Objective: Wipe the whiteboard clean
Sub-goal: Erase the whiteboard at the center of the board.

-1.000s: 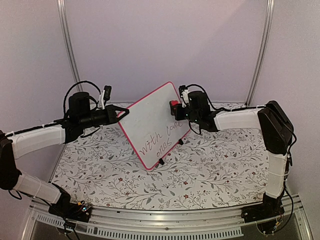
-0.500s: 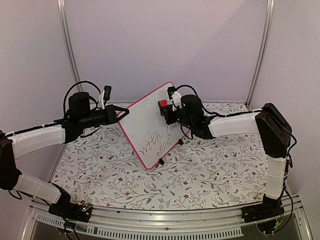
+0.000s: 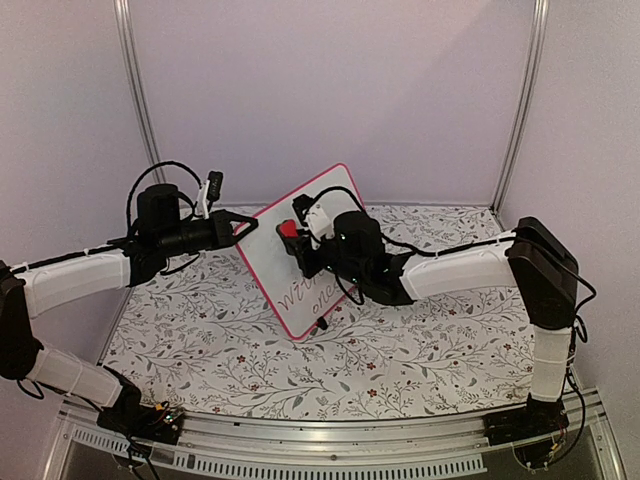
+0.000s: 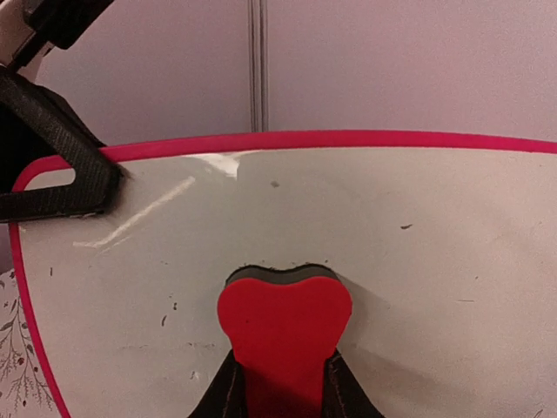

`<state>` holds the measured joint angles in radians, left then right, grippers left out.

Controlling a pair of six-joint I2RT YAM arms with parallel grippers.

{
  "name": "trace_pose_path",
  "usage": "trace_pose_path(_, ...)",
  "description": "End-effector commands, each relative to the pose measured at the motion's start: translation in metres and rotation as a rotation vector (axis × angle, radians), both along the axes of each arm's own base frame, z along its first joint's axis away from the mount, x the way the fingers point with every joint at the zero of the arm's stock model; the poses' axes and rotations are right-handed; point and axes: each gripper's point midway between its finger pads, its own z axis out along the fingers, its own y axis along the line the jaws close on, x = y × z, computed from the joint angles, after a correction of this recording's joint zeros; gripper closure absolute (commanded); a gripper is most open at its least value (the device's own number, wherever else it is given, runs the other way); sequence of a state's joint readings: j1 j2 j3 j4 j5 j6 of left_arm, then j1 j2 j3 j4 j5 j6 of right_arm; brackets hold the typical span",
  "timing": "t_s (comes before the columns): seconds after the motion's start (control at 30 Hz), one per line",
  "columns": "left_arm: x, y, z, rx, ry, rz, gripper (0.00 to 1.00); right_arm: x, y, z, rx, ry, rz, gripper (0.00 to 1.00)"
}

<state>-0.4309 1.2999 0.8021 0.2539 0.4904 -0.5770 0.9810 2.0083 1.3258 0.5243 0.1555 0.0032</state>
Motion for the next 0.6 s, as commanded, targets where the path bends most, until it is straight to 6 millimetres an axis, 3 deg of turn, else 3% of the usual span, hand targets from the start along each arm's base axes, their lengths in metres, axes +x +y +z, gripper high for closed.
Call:
trace_pose_path(0.0,-0.036,-0.026,0.025,-0.063,-0.067,-0.214,1.00,-0.049,0.026,-0.035,-0.139,0.006,0.132,0.76)
trace_pose_path(0.17,-0.037,-0.026,0.027,-0.065,-0.071,-0.213,1.00,-0.075,0.044,-0.039,-0.190,-0.039,0.184,0.76)
trace_pose_path(0.3,-0.037,-0.026,0.026,-0.064,-0.069,-0.215,1.00,-0.084,0.051,-0.043,-0.224,-0.057,0.200,0.76)
trace_pose_path(0.57,-0.037,-0.026,0.027,-0.066,-0.071,-0.215,1.00,-0.069,0.042,-0.044,-0.254,-0.067,0.104,0.76)
